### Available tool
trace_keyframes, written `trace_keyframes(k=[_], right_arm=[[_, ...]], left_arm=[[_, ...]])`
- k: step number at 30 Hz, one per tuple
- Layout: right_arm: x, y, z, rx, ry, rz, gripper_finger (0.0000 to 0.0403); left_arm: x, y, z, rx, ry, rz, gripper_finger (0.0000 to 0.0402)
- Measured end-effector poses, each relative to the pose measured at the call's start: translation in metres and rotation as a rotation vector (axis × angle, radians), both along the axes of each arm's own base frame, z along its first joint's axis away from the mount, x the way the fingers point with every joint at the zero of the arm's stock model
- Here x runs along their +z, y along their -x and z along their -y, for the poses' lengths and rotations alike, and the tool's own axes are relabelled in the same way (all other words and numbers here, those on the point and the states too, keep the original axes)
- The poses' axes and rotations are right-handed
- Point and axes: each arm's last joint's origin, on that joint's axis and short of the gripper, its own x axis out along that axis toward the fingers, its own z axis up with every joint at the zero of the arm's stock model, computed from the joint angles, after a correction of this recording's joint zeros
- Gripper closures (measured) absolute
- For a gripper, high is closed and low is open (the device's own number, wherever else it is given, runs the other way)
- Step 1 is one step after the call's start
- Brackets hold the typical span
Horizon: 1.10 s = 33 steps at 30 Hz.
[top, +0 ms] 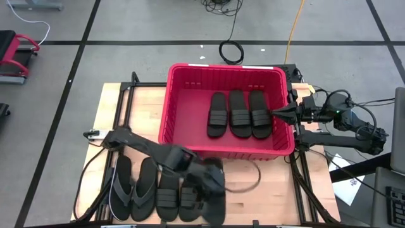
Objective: Pick and place slides into bin
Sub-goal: Put the black slipper into the red bin
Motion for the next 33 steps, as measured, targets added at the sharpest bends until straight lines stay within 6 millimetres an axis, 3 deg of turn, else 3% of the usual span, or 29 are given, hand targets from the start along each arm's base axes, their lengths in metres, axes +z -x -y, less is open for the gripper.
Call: trace_keyframes(k=[9,13,17,21,26,33], right_arm=[[0.001,0.000,0.000,-0.005,0.005,0.006,0.0390],[0.001,0.000,0.000,-0.008,0.010,0.008,0.0390],[0.001,0.000,0.001,-0.041,0.023,0.006,0.0390],[0.001,0.000,0.003,-0.100,0.014,0.007,0.0390],[0.001,0.000,0.004,-0.141,-0.010,0.009,0.0390],[0.001,0.001,0.006,-0.194,-0.009,0.009,0.0390]], left_arm=[[0.086,0.049,-0.067,0.159,-0.270,0.336,0.0401],[0.119,0.073,-0.094,0.126,-0.276,0.470,0.0401],[0.137,0.094,-0.113,0.021,-0.278,0.547,0.0400],[0.137,0.117,-0.137,-0.039,-0.374,0.473,0.0401],[0.119,0.131,-0.176,-0.056,-0.500,0.242,0.0401],[0.087,0.115,-0.218,-0.111,-0.543,0.144,0.0400]])
